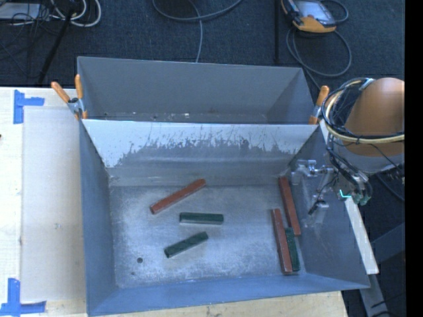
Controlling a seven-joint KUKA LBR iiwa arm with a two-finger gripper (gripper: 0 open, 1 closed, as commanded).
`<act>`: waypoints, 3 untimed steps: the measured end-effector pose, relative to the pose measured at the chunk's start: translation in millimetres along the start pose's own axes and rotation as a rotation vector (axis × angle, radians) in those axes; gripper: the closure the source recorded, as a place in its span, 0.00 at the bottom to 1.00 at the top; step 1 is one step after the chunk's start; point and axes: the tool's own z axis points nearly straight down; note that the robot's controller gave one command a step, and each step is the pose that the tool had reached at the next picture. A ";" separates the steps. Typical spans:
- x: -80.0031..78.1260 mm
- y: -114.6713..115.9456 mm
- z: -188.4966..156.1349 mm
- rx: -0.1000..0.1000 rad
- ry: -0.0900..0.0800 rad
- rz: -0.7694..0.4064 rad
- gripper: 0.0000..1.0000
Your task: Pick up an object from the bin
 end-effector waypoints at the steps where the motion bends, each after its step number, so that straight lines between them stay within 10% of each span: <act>1: 0.8 -0.3 86.5 0.000 -0.002 -0.429 0.00; 2: -9.6 30.2 88.3 0.005 -0.007 -0.658 0.00; 3: -7.4 29.3 86.8 0.000 0.009 -0.658 1.00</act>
Offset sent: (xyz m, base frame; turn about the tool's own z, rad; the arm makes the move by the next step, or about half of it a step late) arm -0.0004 -0.0014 -0.0842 -0.4296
